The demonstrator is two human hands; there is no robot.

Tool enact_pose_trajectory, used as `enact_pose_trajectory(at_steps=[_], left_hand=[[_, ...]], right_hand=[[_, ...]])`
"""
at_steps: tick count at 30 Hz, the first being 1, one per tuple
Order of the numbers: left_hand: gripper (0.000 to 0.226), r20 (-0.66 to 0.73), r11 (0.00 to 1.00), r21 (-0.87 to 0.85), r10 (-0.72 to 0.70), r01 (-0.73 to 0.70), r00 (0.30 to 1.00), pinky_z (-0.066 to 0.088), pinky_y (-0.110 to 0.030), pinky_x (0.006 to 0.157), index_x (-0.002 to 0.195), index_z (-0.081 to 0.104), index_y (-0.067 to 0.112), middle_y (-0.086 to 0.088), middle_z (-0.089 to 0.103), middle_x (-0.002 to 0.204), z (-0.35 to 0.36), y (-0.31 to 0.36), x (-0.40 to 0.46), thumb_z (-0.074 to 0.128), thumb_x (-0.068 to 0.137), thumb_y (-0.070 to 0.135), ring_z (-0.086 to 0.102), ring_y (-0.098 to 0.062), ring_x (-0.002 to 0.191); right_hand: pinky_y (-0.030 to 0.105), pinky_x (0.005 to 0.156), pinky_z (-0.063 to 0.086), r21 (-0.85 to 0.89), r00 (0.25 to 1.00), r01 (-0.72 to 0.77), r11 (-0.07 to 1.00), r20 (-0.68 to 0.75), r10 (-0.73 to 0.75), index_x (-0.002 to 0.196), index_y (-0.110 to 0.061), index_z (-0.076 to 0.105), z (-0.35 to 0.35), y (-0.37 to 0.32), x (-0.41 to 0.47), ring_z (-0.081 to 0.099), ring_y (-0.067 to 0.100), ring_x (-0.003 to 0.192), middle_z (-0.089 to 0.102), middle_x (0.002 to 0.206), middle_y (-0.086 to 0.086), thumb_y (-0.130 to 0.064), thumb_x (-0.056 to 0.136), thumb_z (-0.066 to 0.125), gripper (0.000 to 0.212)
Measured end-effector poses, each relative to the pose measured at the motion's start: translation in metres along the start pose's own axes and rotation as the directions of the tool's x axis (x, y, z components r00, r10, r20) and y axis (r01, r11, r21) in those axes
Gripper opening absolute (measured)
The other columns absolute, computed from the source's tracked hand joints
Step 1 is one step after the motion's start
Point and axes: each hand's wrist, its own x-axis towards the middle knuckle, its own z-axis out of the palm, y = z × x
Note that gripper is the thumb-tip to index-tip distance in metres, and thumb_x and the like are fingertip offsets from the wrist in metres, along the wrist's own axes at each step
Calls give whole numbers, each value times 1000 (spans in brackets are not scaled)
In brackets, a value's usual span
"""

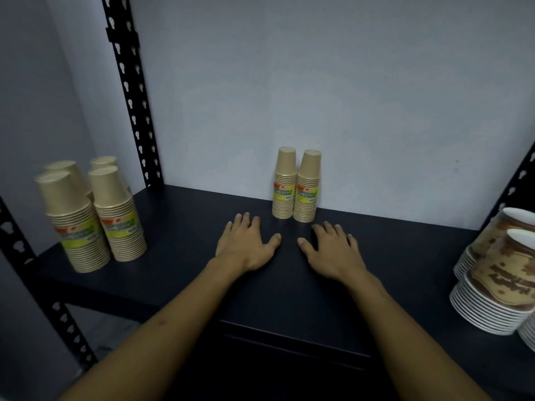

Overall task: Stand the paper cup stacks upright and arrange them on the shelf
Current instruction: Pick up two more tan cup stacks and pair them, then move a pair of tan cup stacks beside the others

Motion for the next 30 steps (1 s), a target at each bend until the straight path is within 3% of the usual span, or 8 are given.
enact_pose_trajectory(at_steps=[9, 12, 14, 17, 20, 23, 27, 30], left_hand=[[78, 58, 994, 6, 111, -112, 992, 3, -37, 128, 162, 14, 27, 1, 5, 171, -17, -28, -88, 26, 98, 70, 0, -15, 158], [77, 77, 991, 38, 126, -129, 989, 12, -37, 127, 160, 23, 26, -1, 15, 170, -38, -43, -113, 34, 98, 69, 9, -17, 157], [75, 9, 988, 67, 140, -140, 990, 23, -36, 123, 156, 32, 22, -1, 26, 167, -57, -55, -127, 43, 97, 67, 19, -18, 155], [66, -202, 977, 125, 195, -173, 960, 35, -34, 115, 149, 43, 20, 1, 40, 158, -89, -75, -145, 52, 96, 59, 37, -19, 144], [52, -467, 975, 156, 212, -156, 858, 43, -35, 106, 136, 57, 17, -1, 53, 142, -124, -100, -158, 61, 95, 47, 49, -21, 130], [43, -651, 993, 93, 112, -68, 751, 45, -36, 98, 129, 60, 16, -5, 54, 137, -154, -132, -166, 66, 93, 38, 48, -23, 127], [39, -733, 998, -60, -42, -3, 679, 51, -38, 94, 123, 62, 15, -7, 59, 126, -180, -174, -161, 68, 93, 38, 56, -21, 113], [47, -676, 986, -157, -141, 45, 723, 52, -28, 80, 124, 62, 15, -6, 65, 120, -181, -190, -152, 70, 90, 46, 63, -14, 95]], right_hand=[[56, 125, 4, -15, 987, 157, 988, 47, -156, 159, -30, 27, 5, -25, -63, 6, 30, 159, 16, 171, 3, -57, 104, 31, 62], [60, 123, 6, 10, 978, 199, 980, 60, -199, 155, -32, 35, 6, -43, -69, 11, 28, 158, 21, 170, 1, -55, 104, 37, 57], [60, 122, 11, 60, 964, 255, 965, 61, -259, 150, -31, 43, 7, -61, -68, 21, 26, 155, 32, 165, -1, -55, 102, 44, 54], [53, 118, 29, 190, 925, 362, 913, 48, -377, 141, -30, 53, 7, -97, -62, 44, 21, 140, 54, 146, -3, -53, 99, 53, 48], [49, 113, 40, 371, 882, 441, 817, -12, -471, 133, -29, 60, 5, -143, -55, 58, 16, 127, 65, 132, -6, -51, 96, 61, 43], [48, 109, 45, 491, 852, 493, 718, -107, -512, 130, -28, 61, -4, -192, -47, 63, 15, 118, 69, 119, -8, -48, 94, 65, 42], [45, 101, 52, 588, 833, 525, 616, -205, -514, 136, -19, 56, -19, -249, -36, 64, 20, 112, 65, 120, 0, -44, 93, 68, 51], [36, 94, 52, 630, 847, 498, 596, -206, -490, 141, -16, 49, -23, -276, -29, 62, 22, 114, 61, 128, 4, -43, 93, 70, 59]])
